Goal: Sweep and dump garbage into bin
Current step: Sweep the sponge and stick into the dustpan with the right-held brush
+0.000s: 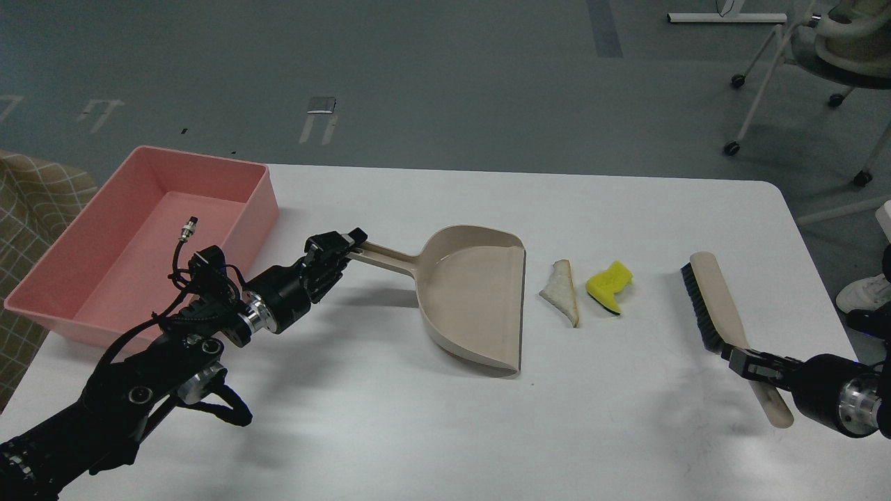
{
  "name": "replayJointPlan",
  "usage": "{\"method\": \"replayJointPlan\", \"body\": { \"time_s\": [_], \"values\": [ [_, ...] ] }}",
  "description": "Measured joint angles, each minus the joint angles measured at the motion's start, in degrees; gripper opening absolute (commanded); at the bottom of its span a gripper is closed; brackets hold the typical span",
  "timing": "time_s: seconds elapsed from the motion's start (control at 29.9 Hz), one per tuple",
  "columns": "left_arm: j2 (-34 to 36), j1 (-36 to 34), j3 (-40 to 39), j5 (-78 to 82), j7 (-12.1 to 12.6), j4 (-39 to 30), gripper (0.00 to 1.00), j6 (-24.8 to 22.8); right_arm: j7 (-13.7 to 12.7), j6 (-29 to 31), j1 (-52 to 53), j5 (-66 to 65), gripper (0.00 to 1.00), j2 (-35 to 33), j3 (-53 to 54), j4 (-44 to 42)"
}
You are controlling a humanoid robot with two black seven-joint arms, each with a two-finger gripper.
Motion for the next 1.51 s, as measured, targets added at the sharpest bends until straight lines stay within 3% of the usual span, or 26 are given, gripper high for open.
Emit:
{"method": "replayJointPlan", "body": {
  "time_s": [0.3,0.5,0.9,1.1,1.27,1.51],
  "values": [
    [-0.1,0.0,0.0,0.0,0.1,0.0,0.06,0.5,0.6,0.0,0.6,0.4,0.11,0.6,0.3,0.7],
    [-0.2,0.0,-0.1,0.0,0.2,0.0,0.06,1.1,0.4,0.1,2.6,0.4,0.16,5.0,-0.2,0.9],
    [-0.1,0.0,0.0,0.0,0.3,0.0,0.06,1.1,0.3,1.0,10.3,0.5,0.17,11.8,-9.2,-0.8],
    [-0.1,0.0,-0.1,-0.2,0.2,0.0,0.06,1.1,-0.2,1.0,17.1,0.5,0.17,17.0,-14.5,-4.1],
    [-0.1,0.0,-0.2,-0.4,0.1,0.0,0.06,1.1,-0.3,1.0,26.1,0.4,0.17,25.3,-21.1,-12.3],
    [0.4,0.0,-0.5,-0.5,0.0,0.0,0.06,1.1,-0.9,1.0,32.5,0.4,0.17,33.1,-22.9,-16.8]
  ]
}}
